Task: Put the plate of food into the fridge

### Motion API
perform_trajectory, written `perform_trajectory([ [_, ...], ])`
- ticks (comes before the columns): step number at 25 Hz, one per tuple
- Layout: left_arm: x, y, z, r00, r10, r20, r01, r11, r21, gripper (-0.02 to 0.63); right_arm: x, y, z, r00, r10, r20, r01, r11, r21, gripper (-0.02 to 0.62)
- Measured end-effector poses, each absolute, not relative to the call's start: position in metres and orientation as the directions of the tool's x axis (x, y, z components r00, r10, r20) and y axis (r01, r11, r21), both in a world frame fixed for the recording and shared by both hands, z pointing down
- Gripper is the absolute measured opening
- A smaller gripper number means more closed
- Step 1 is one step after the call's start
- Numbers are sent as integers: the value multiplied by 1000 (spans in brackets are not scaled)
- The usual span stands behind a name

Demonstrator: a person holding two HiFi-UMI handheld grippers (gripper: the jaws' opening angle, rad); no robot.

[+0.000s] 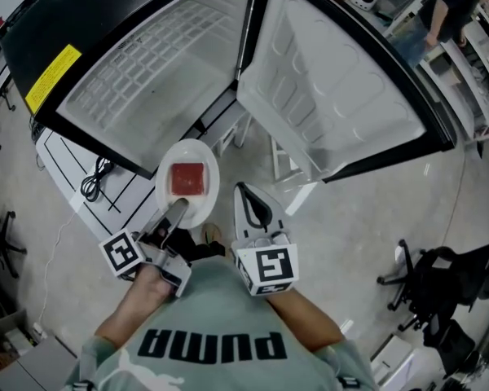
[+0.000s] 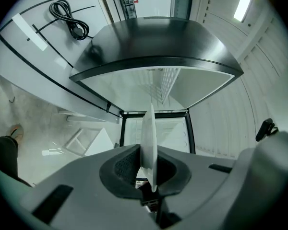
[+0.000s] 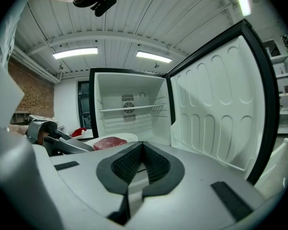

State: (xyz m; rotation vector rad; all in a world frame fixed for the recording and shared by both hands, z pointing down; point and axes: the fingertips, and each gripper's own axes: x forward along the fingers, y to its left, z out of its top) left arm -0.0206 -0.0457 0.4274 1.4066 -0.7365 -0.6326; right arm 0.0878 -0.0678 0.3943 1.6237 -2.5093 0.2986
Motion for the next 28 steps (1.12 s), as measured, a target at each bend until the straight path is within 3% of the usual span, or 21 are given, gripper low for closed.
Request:
perform_trajectory([
  [15, -39, -111, 440, 578, -815, 41, -27, 32, 999, 26, 68, -107, 390, -414, -875, 251, -907, 421, -29, 5],
  [28, -39, -185, 472, 376, -925, 56, -30, 48, 998, 26, 79, -180, 407, -546, -798, 255, -834, 547, -72, 5],
])
